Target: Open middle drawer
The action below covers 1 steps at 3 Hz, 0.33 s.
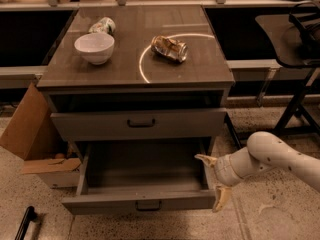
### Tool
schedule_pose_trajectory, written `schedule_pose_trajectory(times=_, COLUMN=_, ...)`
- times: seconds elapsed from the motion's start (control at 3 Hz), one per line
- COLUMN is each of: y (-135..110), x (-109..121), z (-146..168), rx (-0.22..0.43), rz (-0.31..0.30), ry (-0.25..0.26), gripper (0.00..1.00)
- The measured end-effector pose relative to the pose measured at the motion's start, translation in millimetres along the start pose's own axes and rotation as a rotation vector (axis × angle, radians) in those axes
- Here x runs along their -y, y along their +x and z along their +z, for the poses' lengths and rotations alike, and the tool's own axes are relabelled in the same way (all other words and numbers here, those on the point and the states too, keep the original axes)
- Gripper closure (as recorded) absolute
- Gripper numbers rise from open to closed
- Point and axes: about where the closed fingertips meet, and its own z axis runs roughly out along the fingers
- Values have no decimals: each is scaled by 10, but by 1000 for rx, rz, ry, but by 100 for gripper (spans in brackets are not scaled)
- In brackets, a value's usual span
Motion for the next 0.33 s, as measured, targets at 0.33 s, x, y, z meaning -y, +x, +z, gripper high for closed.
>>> schedule_pose_trajectory(times=0.33, y=26, x=81, z=-438, rx=-54, rz=1, ry=-18, gripper=0)
